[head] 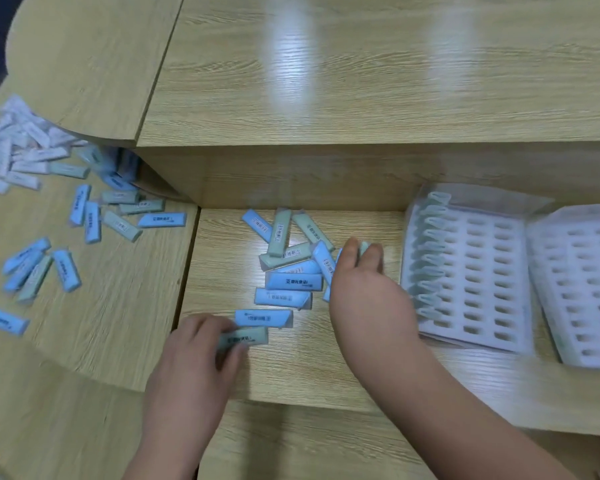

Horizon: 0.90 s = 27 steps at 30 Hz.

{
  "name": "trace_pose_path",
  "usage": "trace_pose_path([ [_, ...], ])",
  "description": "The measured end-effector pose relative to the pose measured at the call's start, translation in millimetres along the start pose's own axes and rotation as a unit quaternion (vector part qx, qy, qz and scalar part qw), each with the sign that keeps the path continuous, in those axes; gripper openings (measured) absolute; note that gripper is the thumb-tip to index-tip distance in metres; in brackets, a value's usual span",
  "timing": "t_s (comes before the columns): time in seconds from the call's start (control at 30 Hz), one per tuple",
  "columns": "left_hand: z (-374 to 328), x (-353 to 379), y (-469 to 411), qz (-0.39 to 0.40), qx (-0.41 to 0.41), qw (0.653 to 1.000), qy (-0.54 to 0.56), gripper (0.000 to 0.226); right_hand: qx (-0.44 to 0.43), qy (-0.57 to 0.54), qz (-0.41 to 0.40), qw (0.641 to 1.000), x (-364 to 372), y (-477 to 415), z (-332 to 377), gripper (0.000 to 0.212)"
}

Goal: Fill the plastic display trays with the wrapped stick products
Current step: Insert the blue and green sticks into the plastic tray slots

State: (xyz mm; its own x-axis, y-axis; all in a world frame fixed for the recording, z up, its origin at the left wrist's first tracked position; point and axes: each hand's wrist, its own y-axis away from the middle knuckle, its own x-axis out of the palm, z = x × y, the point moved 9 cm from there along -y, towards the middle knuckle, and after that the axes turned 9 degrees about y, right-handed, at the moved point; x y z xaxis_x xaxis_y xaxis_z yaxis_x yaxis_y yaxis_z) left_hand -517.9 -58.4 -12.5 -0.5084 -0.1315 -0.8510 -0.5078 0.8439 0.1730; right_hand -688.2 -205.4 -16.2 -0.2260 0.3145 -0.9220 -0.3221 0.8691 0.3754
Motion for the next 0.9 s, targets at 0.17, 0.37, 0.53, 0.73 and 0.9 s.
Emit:
trace_pose_path([
  [0.17,-1,0,0,0.01,0.022,1.0,-0.009,0.022,0.018,-0.027,0.007,0.999,-5,-4,-7,0.069],
  [0.37,-2,-4,3,0.012,0.036,0.998,0.057,0.031,0.011,-0.042,0.012,0.999,-4,-4,-4,0.095],
  [0.53,-14,-7,3,-0.015,0.009,0.973,0.229,0.033,0.001,-0.086,0.004,0.996,-7,2,2,0.056],
  [0.73,-41,-4,0,-0.036,-0.007,0.935,0.352,0.026,-0.033,-0.159,-0.096,0.982,-47,25,-8,0.033],
  [0.9,-105,8,8,-0.007,0.046,0.902,0.43,0.024,-0.049,-0.284,-0.201,0.936,-65,85,-71,0.013],
])
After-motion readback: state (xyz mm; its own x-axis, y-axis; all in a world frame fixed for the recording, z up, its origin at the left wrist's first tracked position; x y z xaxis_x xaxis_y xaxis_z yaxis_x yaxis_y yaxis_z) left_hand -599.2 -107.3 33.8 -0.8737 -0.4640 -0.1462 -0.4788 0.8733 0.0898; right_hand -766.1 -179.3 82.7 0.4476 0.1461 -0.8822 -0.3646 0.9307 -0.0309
